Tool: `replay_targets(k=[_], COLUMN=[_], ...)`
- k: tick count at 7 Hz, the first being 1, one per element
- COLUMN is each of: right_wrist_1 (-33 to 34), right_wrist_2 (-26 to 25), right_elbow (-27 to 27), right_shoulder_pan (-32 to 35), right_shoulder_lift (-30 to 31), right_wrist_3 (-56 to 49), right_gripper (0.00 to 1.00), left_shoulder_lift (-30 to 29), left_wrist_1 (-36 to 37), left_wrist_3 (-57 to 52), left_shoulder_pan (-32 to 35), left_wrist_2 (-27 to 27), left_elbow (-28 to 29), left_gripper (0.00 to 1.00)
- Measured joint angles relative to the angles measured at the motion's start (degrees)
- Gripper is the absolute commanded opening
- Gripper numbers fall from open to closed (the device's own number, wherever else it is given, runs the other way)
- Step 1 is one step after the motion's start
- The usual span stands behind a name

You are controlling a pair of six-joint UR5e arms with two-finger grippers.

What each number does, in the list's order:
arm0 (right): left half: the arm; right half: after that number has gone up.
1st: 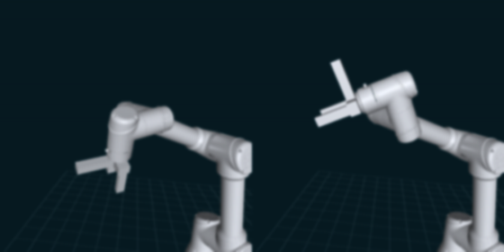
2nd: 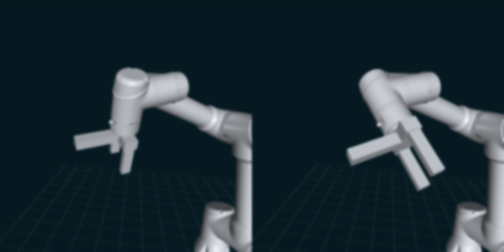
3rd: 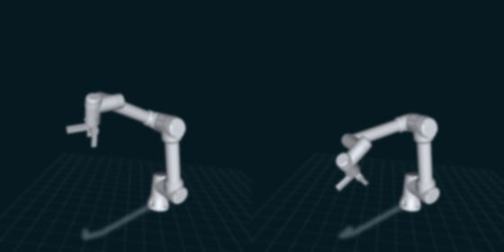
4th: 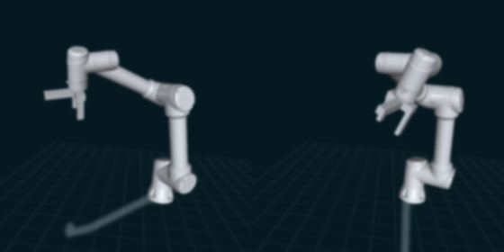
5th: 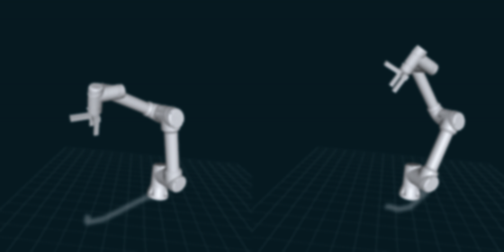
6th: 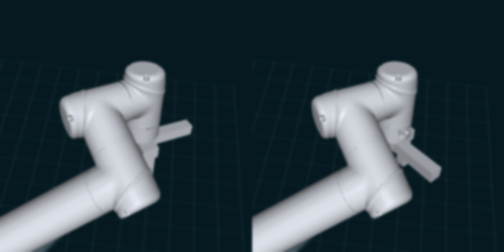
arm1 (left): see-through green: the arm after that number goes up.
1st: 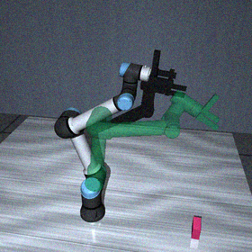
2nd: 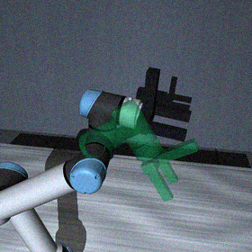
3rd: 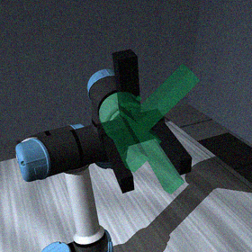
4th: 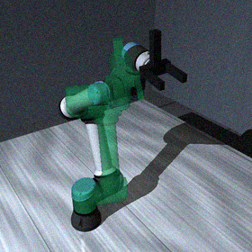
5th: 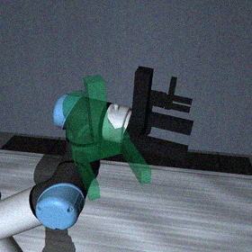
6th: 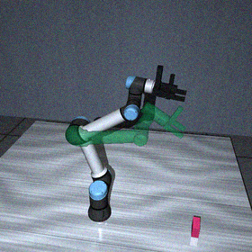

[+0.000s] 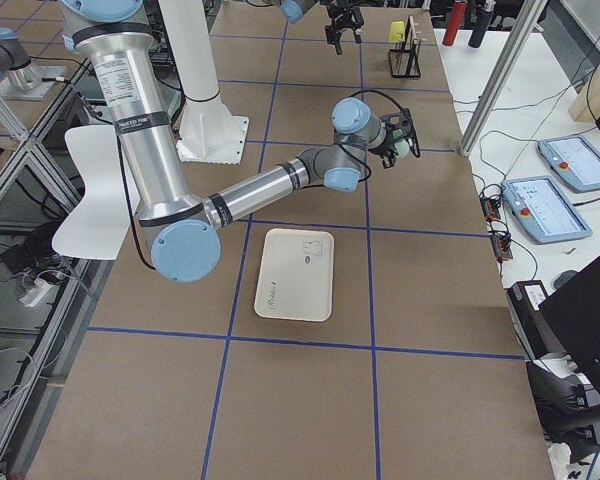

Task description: Left arm grabs green cup and hands to right arm on tray

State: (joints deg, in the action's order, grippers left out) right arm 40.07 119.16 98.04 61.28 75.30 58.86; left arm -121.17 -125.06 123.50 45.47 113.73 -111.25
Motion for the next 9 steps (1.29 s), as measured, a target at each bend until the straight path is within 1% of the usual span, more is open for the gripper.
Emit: replay_targets(k=[2,4,5,7,9], right_wrist_1=[5.6,8.5,9.8,12.3,13.1], right_wrist_2=[1.4,2.4,3.3,4.3,8.3], right_elbow=[0.2,0.3,0.4,0.8,1.5], right_shoulder_pan=[2.0,3.6,3.8,3.4,2.4], right_shoulder_lift=[3.7,8.8,11.9,16.9,20.3], right_wrist_3=[-12.0,-22.6,-27.1,-33.0,-34.9], right_gripper=[0.00,0.00,0.00,0.00,0.00], left_shoulder_lift=[0.0,0.1,0.1,0.1,1.4], left_wrist_1=[5.9,12.3,16.8,25.9,31.2], left_wrist_3=[-15.1,-27.9,-33.5,-44.8,-53.6], left_shoulder_pan=[3.1,7.3,9.3,12.7,13.9], left_wrist_2=[-0.1,-0.2,-0.2,-0.9,-3.2], left_elbow=[-0.3,-0.5,-0.7,-1.2,-1.5], left_gripper=[0.99,0.99,0.99,0.99,0.99])
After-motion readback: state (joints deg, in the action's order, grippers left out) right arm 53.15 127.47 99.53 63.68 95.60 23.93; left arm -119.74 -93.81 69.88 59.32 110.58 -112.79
